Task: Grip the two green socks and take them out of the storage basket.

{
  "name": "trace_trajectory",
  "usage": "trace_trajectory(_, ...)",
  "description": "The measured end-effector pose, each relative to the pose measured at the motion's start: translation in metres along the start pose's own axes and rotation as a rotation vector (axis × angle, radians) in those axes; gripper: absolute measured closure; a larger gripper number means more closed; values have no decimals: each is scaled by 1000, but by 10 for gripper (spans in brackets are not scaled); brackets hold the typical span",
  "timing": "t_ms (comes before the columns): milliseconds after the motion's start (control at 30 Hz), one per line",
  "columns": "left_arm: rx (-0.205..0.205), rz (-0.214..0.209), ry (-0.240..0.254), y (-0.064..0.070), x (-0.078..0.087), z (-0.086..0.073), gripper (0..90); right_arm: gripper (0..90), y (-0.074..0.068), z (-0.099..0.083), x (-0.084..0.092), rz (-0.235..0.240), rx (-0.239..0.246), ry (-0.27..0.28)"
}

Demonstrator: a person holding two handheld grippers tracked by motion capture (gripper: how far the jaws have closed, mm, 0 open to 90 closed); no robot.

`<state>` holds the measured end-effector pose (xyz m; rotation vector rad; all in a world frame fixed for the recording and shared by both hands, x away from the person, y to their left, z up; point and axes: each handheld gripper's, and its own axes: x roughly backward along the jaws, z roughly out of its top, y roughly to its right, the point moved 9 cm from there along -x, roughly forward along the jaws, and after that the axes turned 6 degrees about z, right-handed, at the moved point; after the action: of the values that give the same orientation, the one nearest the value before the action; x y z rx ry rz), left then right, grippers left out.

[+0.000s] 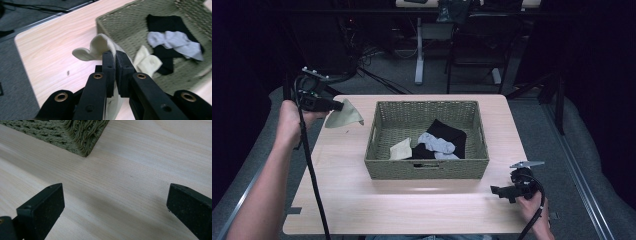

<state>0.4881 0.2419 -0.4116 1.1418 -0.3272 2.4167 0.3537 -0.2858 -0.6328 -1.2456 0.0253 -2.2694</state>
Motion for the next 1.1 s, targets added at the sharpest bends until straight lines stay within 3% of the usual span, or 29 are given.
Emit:
trace_trajectory(233, 46, 34, -24, -16, -23, -22, 866, 8, 1, 0, 0, -2, 0, -2)
trace_trajectory(467, 97, 40, -53, -25, -54, -51, 866, 8, -1, 0, 0, 1, 2, -2)
trace_trajectory(767, 149, 26, -134, -30, -96, -88, 865, 8, -1, 0, 0, 3, 3, 1)
trace_trajectory(1100, 212, 46, -207, -37, -139, -124, 841, 8, 0, -1, 1, 4, 3, -5)
